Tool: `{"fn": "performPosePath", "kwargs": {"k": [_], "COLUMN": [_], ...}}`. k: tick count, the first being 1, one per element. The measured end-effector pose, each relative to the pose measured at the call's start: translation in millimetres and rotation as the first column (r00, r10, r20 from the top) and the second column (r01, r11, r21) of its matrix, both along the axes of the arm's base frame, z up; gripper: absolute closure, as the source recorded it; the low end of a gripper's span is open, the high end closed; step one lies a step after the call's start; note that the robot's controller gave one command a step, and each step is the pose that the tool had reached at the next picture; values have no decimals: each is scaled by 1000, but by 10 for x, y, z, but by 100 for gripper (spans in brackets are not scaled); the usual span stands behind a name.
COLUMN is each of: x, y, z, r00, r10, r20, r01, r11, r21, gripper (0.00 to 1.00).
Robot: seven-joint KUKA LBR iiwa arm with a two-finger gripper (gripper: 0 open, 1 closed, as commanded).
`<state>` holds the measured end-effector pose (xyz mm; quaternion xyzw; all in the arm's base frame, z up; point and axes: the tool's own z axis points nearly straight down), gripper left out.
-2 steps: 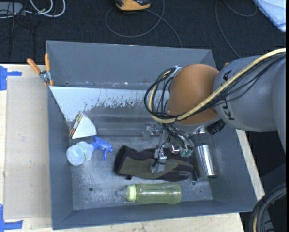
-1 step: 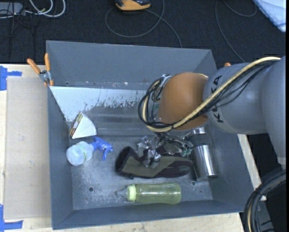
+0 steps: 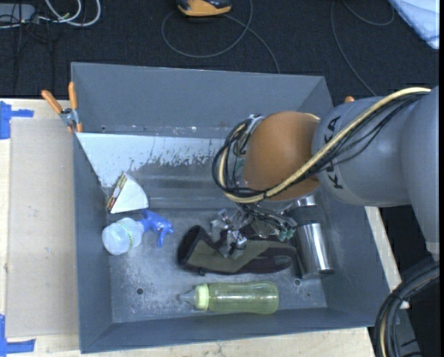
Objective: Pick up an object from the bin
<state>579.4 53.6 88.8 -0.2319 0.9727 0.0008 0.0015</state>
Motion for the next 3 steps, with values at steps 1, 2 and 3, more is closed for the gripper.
{"fn": "performPosePath", "kwargs": {"k": [1, 2, 3], "x": [-63, -73, -108], "y": [3, -74, -31], "z": [496, 1104, 1630], "r00": [1000, 999, 999], "r10": [13, 41, 33], "r20": [-7, -4, -6], "r01": [-13, -41, -33], "r11": [1000, 999, 999], "r21": [0, 0, 1], "gripper": [100, 100, 100]}}
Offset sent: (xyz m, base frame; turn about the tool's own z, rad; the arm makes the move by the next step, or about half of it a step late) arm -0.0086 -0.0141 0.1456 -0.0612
